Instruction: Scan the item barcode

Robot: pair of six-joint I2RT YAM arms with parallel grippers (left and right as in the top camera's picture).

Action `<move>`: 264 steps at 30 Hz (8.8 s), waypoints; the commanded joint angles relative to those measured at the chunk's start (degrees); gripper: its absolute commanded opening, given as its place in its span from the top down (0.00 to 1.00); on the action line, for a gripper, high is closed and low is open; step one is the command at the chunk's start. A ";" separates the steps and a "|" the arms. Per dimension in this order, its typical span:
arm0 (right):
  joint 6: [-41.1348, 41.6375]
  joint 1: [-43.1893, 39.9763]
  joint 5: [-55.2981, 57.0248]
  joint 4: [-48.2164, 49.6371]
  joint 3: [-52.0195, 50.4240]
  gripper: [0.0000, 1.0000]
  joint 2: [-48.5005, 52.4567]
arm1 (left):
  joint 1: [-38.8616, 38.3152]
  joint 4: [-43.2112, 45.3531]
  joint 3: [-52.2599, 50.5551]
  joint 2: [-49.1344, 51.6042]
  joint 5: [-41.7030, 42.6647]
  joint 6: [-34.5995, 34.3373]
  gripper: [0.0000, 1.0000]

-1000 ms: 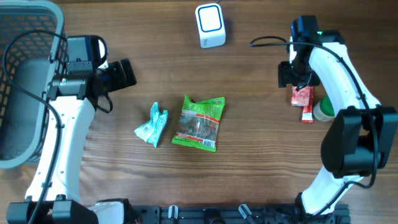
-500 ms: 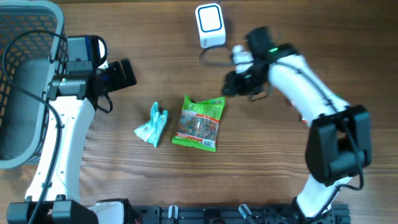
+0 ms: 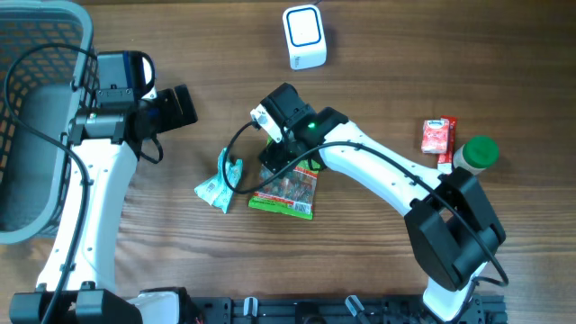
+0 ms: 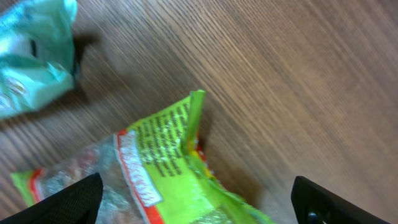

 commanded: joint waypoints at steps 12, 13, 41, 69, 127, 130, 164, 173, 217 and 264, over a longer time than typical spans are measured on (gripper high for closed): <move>11.52 -3.56 7.45 4.35 -14.10 0.18 -0.98 | 0.20 0.17 1.01 -0.39 -0.35 0.70 0.00; 13.75 -4.50 7.45 2.80 -14.10 0.17 -1.97 | 0.20 0.17 1.01 -0.39 -0.35 0.70 0.00; 24.13 -18.93 -15.80 -9.49 -17.86 0.03 -9.16 | 0.20 0.17 1.01 -0.39 -0.35 0.70 0.00; 25.05 -18.82 -12.13 1.16 -21.62 0.34 -9.16 | 0.20 0.17 1.01 -0.39 -0.35 0.70 0.00; 16.04 -24.33 -30.93 -7.89 -21.59 0.40 -9.16 | -31.47 15.80 -14.86 18.49 18.58 -25.33 0.96; 16.15 -24.33 -31.50 -8.07 -21.59 0.39 -9.16 | -31.47 16.17 -14.99 18.49 17.38 -25.33 0.96; 28.04 -24.33 -38.10 14.23 -29.94 0.51 -9.16 | -29.16 14.03 -9.05 17.59 18.01 -26.14 0.96; 28.02 -24.33 -38.10 12.04 -29.94 0.47 -9.16 | -33.35 11.30 -10.58 23.19 20.39 -24.83 0.96; 26.53 -24.33 -38.29 8.55 -29.94 0.36 -9.16 | -29.46 7.67 -7.89 17.44 25.55 -20.83 0.96; 31.30 -20.33 -43.32 17.27 -32.44 0.54 -9.16 | -36.30 10.40 -7.02 31.23 18.03 -20.57 0.96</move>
